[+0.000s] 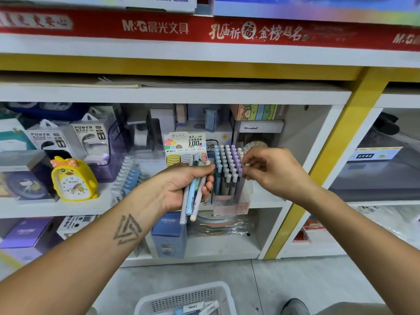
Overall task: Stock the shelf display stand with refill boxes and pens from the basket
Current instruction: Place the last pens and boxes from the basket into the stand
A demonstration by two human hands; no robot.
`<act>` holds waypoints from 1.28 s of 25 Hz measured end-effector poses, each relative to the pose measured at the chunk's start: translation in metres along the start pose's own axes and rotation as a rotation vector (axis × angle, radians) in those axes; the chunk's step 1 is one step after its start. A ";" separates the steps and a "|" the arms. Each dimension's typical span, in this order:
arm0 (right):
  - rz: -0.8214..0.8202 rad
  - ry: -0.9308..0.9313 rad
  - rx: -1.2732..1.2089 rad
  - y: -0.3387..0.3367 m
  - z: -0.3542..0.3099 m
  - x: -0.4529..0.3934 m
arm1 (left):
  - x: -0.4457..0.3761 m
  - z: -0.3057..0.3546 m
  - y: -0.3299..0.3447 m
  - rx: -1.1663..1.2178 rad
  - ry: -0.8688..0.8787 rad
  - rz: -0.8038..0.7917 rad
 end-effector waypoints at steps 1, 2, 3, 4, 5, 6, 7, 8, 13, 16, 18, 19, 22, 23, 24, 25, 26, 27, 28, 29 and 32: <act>-0.012 -0.012 0.016 0.001 0.000 0.000 | 0.000 -0.001 0.000 -0.002 -0.003 0.006; -0.030 -0.019 0.027 0.002 0.001 0.001 | 0.001 -0.001 -0.001 -0.003 -0.005 0.012; -0.059 -0.022 0.032 0.004 0.002 0.001 | 0.001 -0.001 -0.001 0.000 -0.008 0.015; -0.099 -0.032 0.053 0.007 0.002 0.002 | 0.002 -0.001 -0.001 0.009 -0.009 0.016; -0.137 -0.058 0.098 0.010 0.001 0.003 | 0.002 -0.002 0.000 0.020 -0.011 0.013; -0.163 -0.093 0.162 0.013 -0.002 0.004 | 0.003 -0.002 0.001 0.031 -0.014 0.006; -0.176 -0.126 0.221 0.014 -0.005 0.004 | 0.004 -0.002 0.002 0.037 -0.019 -0.004; -0.174 -0.142 0.256 0.014 -0.007 0.003 | 0.005 -0.003 0.004 0.039 -0.025 -0.020; -0.036 0.094 -0.096 -0.001 -0.007 -0.011 | 0.011 -0.002 0.015 -0.019 0.002 -0.130; -0.143 0.265 -0.474 0.016 -0.012 -0.011 | 0.012 -0.001 0.019 -0.049 0.022 -0.173; -0.201 0.284 -0.551 0.028 -0.017 -0.011 | 0.013 -0.001 0.021 -0.077 0.033 -0.192; -0.212 0.302 -0.585 0.031 -0.017 -0.012 | 0.013 -0.001 0.022 -0.078 0.029 -0.203; -0.217 0.382 -0.724 0.034 -0.012 -0.014 | 0.015 -0.003 0.023 -0.032 -0.025 -0.241; -0.198 0.410 -0.796 0.032 -0.010 -0.014 | 0.016 -0.003 0.022 -0.026 -0.041 -0.242; -0.165 0.436 -0.869 0.029 -0.006 -0.015 | 0.016 -0.004 0.020 -0.026 -0.053 -0.235; -0.131 0.453 -0.922 0.025 -0.002 -0.015 | 0.016 -0.004 0.018 -0.030 -0.063 -0.227; -0.101 0.459 -0.947 0.021 0.002 -0.016 | 0.016 -0.004 0.016 -0.037 -0.069 -0.217; -0.078 0.457 -0.954 0.018 0.004 -0.016 | 0.016 -0.004 0.014 -0.046 -0.068 -0.207; -0.058 0.449 -0.951 0.015 0.006 -0.017 | 0.016 -0.003 0.012 -0.053 -0.059 -0.192; -0.032 0.439 -0.939 0.011 0.007 -0.017 | 0.016 -0.001 0.010 -0.052 -0.040 -0.169; 0.127 0.379 -0.826 -0.008 0.014 -0.017 | 0.013 0.015 -0.006 -0.044 0.094 -0.007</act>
Point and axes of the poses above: each hand's wrist, its own x-axis away from the middle knuckle, its own y-axis out of the palm, z = x × y, the point moved 8 cm from there along -x, towards the middle knuckle, and after that the axes turned 12 degrees about x, right-handed, at the moved point
